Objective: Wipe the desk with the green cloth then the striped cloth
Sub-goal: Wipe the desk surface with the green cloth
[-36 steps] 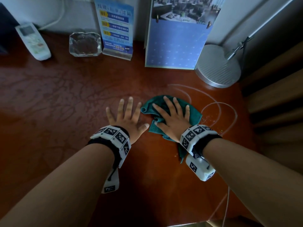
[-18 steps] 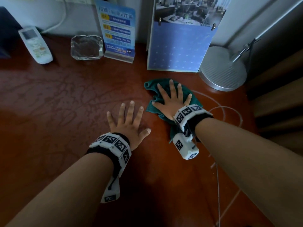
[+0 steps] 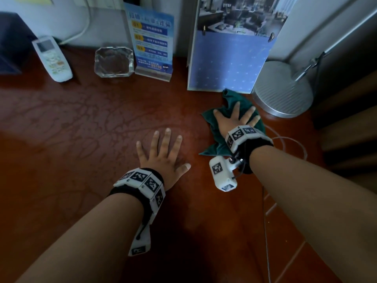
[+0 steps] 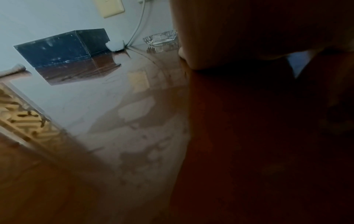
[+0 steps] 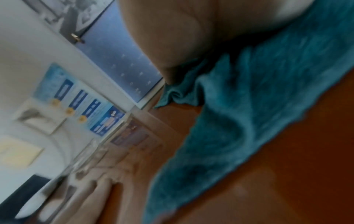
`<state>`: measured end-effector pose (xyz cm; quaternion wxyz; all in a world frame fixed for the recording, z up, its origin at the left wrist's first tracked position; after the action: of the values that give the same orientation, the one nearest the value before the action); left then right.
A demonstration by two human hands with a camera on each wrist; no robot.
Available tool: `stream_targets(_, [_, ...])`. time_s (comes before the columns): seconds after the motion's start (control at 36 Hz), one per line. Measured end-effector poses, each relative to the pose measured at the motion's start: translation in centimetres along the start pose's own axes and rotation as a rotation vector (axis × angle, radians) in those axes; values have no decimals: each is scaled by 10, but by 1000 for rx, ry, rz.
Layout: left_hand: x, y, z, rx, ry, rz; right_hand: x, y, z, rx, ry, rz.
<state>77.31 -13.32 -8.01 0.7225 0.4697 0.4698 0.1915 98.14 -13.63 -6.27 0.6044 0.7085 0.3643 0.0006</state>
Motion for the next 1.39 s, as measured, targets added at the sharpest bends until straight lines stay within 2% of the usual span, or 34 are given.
stream_targets(0.11, [1, -1, 0, 13, -4, -3, -4, 17, 12, -12, 121, -65])
stream_targets(0.25, [1, -1, 0, 18, 0, 6, -6, 30, 39, -449, 547, -127])
stream_targets(0.31, [1, 0, 0, 15, 1, 9, -2, 33, 44, -544, 672, -161])
stream_targets(0.47, [0, 0, 0, 6, -3, 7, 22, 28, 44, -642, 842, -174])
stream_targets(0.61, [0, 1, -1, 11, -6, -5, 30, 24, 48, -608, 837, -134])
stream_targets(0.86, [-1, 3, 0, 8, -3, -32, 25, 16, 59, -485, 626, -57])
stream_targets(1.39, [-5, 11, 3, 66, 5, -108, -48, -6, 114, -396, 395, -27])
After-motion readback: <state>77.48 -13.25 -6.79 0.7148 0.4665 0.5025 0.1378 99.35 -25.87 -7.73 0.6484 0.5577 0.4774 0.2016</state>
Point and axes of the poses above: each hand's wrist, its own x-axis towards the middle knuckle, its own y-axis out of the back of the hand, z = x × y, the point moved 1 cm from there along x, towards the middle knuckle, and after that the axes turned 4 degrees about y, right-handed, at the moved point
